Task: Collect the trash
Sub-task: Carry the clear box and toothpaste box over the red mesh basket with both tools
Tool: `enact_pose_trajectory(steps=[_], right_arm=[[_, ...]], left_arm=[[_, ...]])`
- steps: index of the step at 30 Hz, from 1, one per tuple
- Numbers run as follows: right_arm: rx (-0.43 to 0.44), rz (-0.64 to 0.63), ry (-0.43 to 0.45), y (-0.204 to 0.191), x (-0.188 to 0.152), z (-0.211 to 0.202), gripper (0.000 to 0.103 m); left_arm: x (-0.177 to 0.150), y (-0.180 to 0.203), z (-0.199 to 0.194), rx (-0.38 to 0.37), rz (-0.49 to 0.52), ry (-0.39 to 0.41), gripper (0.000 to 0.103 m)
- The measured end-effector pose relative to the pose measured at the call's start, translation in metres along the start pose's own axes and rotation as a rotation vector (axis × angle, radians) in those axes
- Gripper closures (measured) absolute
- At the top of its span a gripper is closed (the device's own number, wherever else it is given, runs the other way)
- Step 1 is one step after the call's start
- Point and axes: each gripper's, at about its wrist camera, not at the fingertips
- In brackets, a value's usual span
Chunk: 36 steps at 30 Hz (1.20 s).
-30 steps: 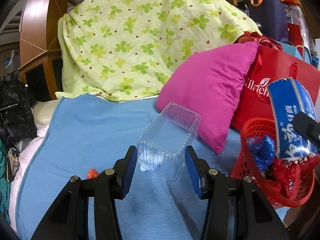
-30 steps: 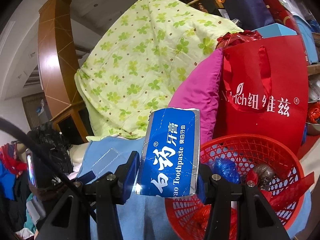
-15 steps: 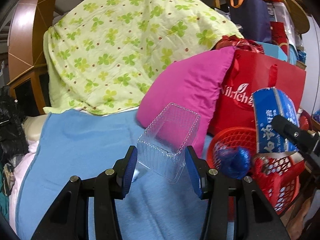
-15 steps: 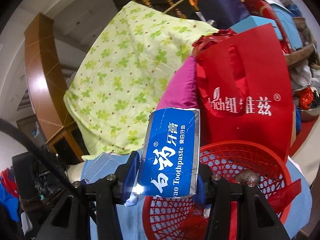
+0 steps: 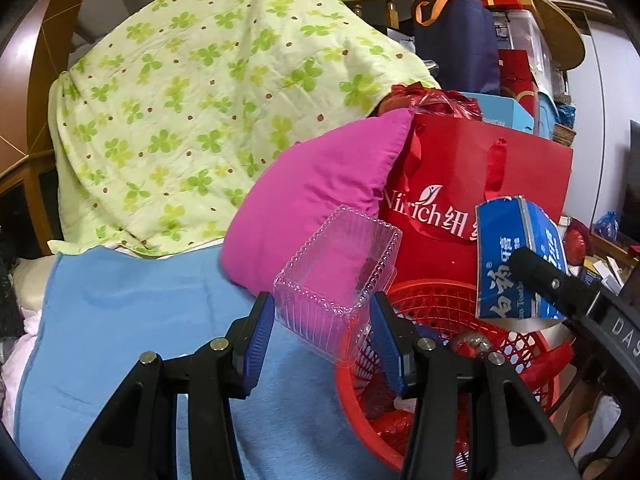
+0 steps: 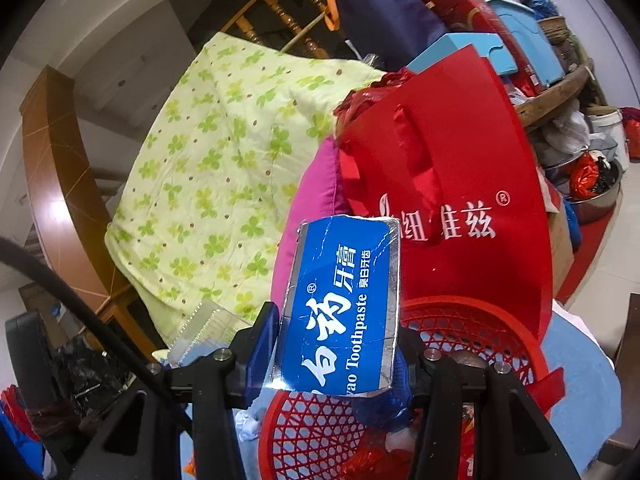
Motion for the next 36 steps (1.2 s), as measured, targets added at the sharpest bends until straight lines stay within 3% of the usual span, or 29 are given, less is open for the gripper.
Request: enact_pose_trajectory(steps=[16, 36], right_arm=[[-0.022, 0.043, 0.025, 0.004, 0.001, -0.012, 0.05], [-0.065, 0.07, -0.017, 0.011, -0.001, -0.001, 0.05]], left_arm=[[-0.005, 0.01, 0.0, -0.071, -0.005, -0.044, 0.052], [-0.013, 0.006, 0.021, -0.151, -0.054, -0.141, 0.051]])
Point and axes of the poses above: each gripper's, at about its wrist camera, not at the fingertips, and z roughly the way its jaws point, y to its right, x to its top, and after that the axes turned 2 degrees about y, right-handed
